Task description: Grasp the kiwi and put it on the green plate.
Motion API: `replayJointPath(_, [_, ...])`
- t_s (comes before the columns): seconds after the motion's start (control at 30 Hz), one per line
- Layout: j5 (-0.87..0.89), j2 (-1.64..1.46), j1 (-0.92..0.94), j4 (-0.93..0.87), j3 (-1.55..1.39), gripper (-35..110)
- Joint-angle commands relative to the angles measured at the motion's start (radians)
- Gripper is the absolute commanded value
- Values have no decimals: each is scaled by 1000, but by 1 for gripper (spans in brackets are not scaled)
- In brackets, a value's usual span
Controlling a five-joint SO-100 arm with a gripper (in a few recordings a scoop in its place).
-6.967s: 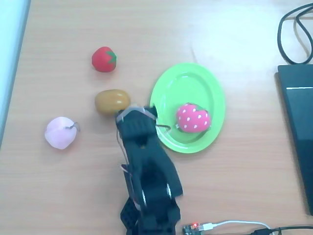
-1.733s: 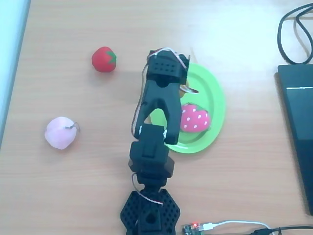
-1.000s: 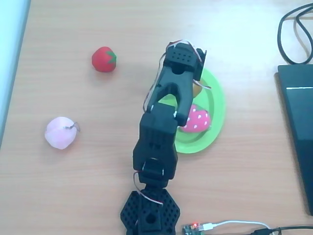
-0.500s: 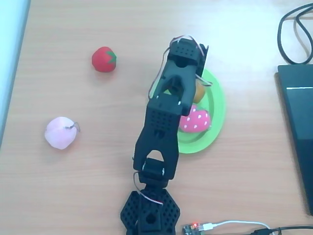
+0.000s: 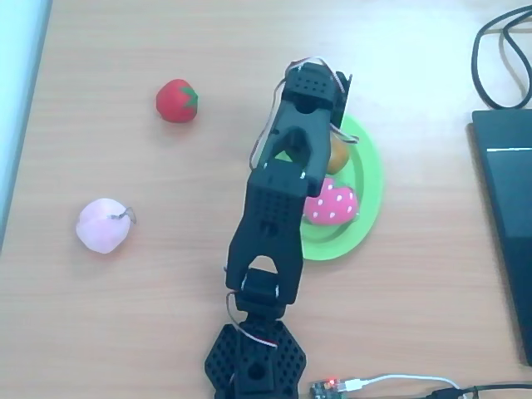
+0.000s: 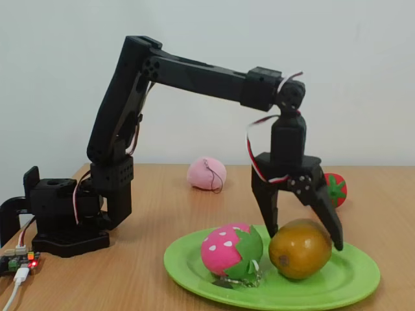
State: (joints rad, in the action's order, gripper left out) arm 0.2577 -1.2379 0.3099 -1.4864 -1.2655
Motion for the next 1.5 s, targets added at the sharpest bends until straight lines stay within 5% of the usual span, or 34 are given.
replayJointPath(0.0, [8, -86, -5, -6, -25, 48])
replayJointPath(0.73, [64, -445, -193, -32, -301, 45])
replayJointPath(1.13, [-2, -523, -333, -32, -310, 2])
replayJointPath(1.47, [-61, -568, -394, -3, -322, -8])
